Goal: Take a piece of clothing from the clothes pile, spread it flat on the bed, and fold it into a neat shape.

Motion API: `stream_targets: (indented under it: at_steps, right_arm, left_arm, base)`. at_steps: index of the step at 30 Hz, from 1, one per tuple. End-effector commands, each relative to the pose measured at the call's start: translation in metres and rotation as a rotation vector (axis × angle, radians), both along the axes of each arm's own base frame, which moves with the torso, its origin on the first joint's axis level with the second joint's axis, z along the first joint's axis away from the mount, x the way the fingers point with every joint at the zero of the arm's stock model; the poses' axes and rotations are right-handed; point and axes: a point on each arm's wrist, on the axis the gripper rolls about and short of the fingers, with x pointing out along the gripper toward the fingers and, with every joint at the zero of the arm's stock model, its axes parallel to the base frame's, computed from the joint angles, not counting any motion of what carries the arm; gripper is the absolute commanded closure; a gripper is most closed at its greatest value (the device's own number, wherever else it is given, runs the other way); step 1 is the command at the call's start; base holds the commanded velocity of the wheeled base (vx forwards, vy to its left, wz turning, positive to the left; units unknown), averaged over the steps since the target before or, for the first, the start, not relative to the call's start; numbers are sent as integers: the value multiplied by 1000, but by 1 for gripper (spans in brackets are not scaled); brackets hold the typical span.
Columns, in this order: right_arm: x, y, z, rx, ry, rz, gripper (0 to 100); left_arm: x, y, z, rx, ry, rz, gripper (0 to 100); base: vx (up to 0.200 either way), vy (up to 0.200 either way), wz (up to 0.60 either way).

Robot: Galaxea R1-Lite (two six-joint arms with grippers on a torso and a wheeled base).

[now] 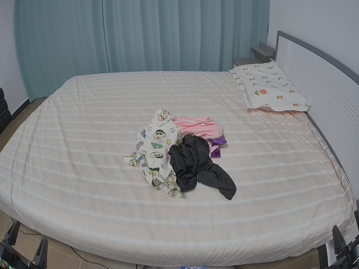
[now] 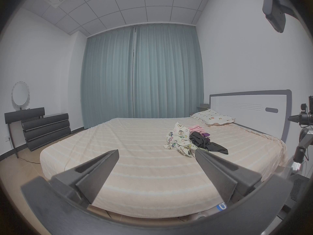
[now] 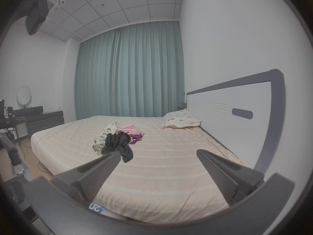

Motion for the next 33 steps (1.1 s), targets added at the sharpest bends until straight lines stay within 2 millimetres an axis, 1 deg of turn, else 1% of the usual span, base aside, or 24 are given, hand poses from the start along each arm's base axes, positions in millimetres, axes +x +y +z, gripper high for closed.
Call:
stream_targets:
  at_steps: [1,7,10,11,12,13,14,15,16,17,18,19,21,22,24,25,26,27,29,33]
  right_arm:
    - [1,0,-4,-12,11,7,0]
    - [3,0,-3,-44,30,3,0]
    - [5,0,-2,-41,67,8,0]
    - [6,1,4,-39,53,13,0]
    - [4,0,24,-21,0,24,0]
    - [1,1,62,12,-84,38,0]
    - [4,1,89,50,-101,63,0]
    - [13,2,93,64,-44,97,0]
    - [16,2,94,65,-21,105,0]
    - [41,4,93,44,129,167,0]
    - [52,5,90,32,190,188,0]
    - [56,5,89,30,213,198,0]
    - [56,5,89,30,213,198,0]
    - [102,10,75,40,454,273,0]
    - [126,16,70,45,524,314,0]
    - [130,18,69,46,534,319,0]
    - [149,23,65,62,574,331,0]
    - [175,31,56,83,626,345,0]
    - [196,41,44,88,665,361,0]
    - [249,68,15,119,690,383,0]
  left_arm:
    - [1,0,-5,0,9,0,0]
    - [1,0,-5,0,9,0,0]
    - [1,0,-5,0,9,0,0]
    - [1,0,-5,0,9,0,0]
    - [1,0,-5,0,9,0,0]
    - [1,0,-5,0,9,0,0]
    - [1,0,-4,1,7,0,0]
    - [1,0,-5,1,9,0,0]
    - [1,0,-4,1,7,0,0]
    - [1,0,-5,0,9,0,0]
    - [1,0,-5,0,9,0,0]
    - [1,0,-5,0,9,0,0]
    - [1,0,-5,0,9,0,0]
    - [1,0,-5,1,9,0,0]
    - [1,0,-5,0,9,0,0]
    - [1,0,-5,0,9,0,0]
    - [1,0,-5,1,9,0,0]
    - [1,0,-4,7,6,3,0]
    - [0,0,-5,9,4,3,0]
    - [1,0,-4,6,7,5,0]
  base:
    - [0,0,0]
    - [0,0,0]
    - [0,0,0]
    - [0,0,0]
    - [0,0,0]
    - [0,0,0]
    - [0,0,0]
    - [0,0,0]
    - [0,0,0]
    - [0,0,0]
    - [0,0,0]
    - [0,0,0]
    - [0,0,0]
    - [0,0,0]
    - [0,0,0]
    - [0,0,0]
    - [0,0,0]
    - [0,0,0]
    - [0,0,0]
    - [0,0,0]
